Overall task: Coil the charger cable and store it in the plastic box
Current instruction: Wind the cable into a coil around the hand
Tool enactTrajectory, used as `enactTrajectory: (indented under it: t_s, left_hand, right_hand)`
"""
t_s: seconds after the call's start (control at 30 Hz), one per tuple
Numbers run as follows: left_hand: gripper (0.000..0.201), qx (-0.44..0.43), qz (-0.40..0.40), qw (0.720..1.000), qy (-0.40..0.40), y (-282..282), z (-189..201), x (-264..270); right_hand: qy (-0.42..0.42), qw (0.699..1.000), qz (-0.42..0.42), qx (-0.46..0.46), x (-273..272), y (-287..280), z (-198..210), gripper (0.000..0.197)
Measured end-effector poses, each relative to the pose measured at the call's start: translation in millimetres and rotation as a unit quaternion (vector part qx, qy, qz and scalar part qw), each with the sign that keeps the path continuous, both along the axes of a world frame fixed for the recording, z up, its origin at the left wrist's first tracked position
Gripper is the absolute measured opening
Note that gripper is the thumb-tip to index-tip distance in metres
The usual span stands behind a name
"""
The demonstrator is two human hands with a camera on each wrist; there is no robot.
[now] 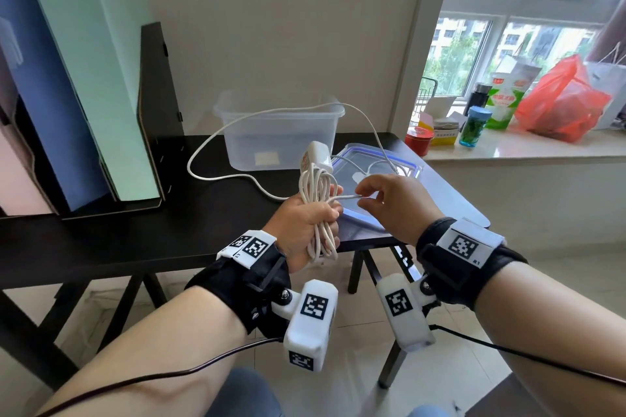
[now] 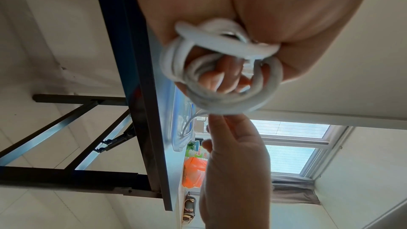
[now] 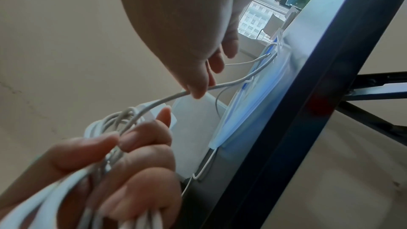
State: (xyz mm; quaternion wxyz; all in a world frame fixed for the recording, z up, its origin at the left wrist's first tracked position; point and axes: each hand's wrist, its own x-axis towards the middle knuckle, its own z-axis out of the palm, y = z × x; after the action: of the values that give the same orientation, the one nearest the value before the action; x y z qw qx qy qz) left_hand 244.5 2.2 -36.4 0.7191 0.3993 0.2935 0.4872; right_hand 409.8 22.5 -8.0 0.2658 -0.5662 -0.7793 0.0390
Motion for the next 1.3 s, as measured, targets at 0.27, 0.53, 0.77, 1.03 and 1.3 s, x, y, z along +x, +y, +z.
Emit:
enactTrajectory:
  t_s: [0.27, 0.53, 0.77, 1.03, 1.3]
  left_hand:
    - [0.038, 0.022, 0.051, 0.997, 0.045, 2, 0, 1]
    - [0.031, 0.037, 0.103, 0.990, 0.091, 7, -4, 4]
    - [0.008, 0.063, 0.108, 0.985, 0.115, 3, 3, 6]
    - [0.031, 0.079, 0.128, 0.979, 0.136, 8, 1, 6]
    - [0.006, 0.035, 0.166, 0.978, 0.123, 12, -3, 4]
  right_hand:
    - [0.094, 0.996, -0.012, -0.002, -11, 7, 6, 0.011]
    - [0.227, 0.973, 0.002, -0.047, -34, -2, 23, 0.017]
    - [0.281, 0.957, 0.005, -0.071, -37, 0, 20, 0.018]
    - [0.272, 0.958, 0.024, -0.086, -41, -4, 21, 0.018]
    - [0.301, 0.944, 0.038, -0.132, -32, -8, 0, 0.019]
